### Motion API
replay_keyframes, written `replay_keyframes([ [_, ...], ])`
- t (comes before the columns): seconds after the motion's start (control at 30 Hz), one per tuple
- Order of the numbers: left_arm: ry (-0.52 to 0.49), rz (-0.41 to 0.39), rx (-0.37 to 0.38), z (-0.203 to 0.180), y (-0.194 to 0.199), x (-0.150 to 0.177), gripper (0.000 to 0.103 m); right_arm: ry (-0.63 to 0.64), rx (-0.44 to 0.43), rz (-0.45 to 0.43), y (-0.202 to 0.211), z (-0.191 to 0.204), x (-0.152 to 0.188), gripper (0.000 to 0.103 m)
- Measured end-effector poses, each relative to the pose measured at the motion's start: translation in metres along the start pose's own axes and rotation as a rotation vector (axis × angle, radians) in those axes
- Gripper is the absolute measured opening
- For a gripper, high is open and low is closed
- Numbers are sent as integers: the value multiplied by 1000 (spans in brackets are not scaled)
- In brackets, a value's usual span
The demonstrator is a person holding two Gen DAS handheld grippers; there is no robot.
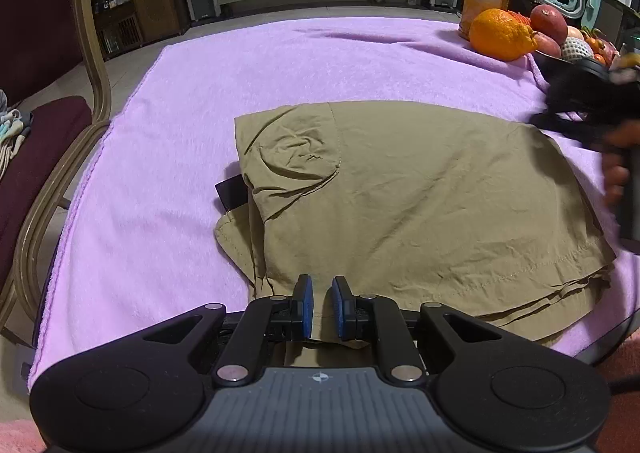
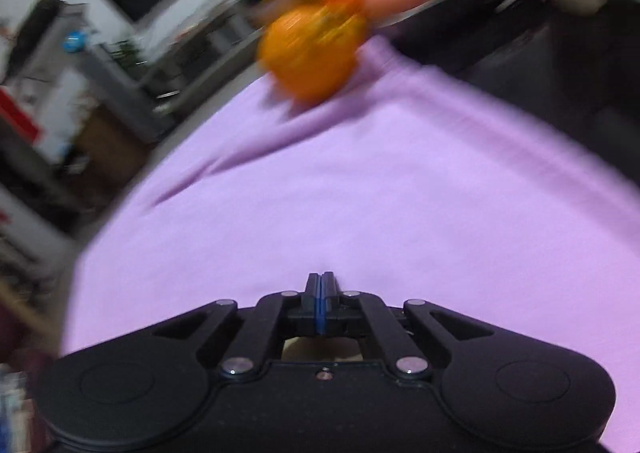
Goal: Fold clothes
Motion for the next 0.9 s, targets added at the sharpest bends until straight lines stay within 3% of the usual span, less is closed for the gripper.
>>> replay_keyframes([
  [0.03, -1, 1, -1, 0, 0, 0, 14, 10, 35, -9, -3, -4, -2, 8],
  [0.17, 1, -1, -4, 0, 0, 0, 14, -92, -91, 4, 36, -12, -16, 14],
  [0.23, 4, -5, -2, 0, 1, 0, 14, -47, -194, 24, 58, 8, -7, 17],
  [0.3, 0, -12, -1, 0, 1, 1, 14, 73, -318, 80, 80, 41, 18, 23],
  [0.43, -35, -23, -8, -2, 2, 2, 14, 537, -385, 102, 105, 87, 86, 28],
  [0.5, -57, -26, -13, -4, 3, 3, 14, 754, -306, 106, 106, 74, 111, 28],
  [0.53, -64, -26, -14, -4, 4, 4, 14, 784, -302, 88, 110, 63, 112, 28],
  [0.7, -69, -18, -14, -1, 13, 4, 15, 567, -243, 146, 139, 5, 87, 28],
  [0.8, 8, -47, 19, 9, 32, -2, 15, 496, -214, 81, 151, -4, 67, 28],
  [0.9, 107, -131, 53, 22, 50, -16, 15, 379, -277, 36, 157, 7, 49, 28],
])
Point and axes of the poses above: each gripper's, at about its wrist camera, not at the fingertips, and y roughly against the way its jaws point, z to its left, x to its underside, the point moved 8 cm from there along -y, roughly the way its jaws point, and after that the axes turned 15 degrees about -z, right-handed, at the moved point
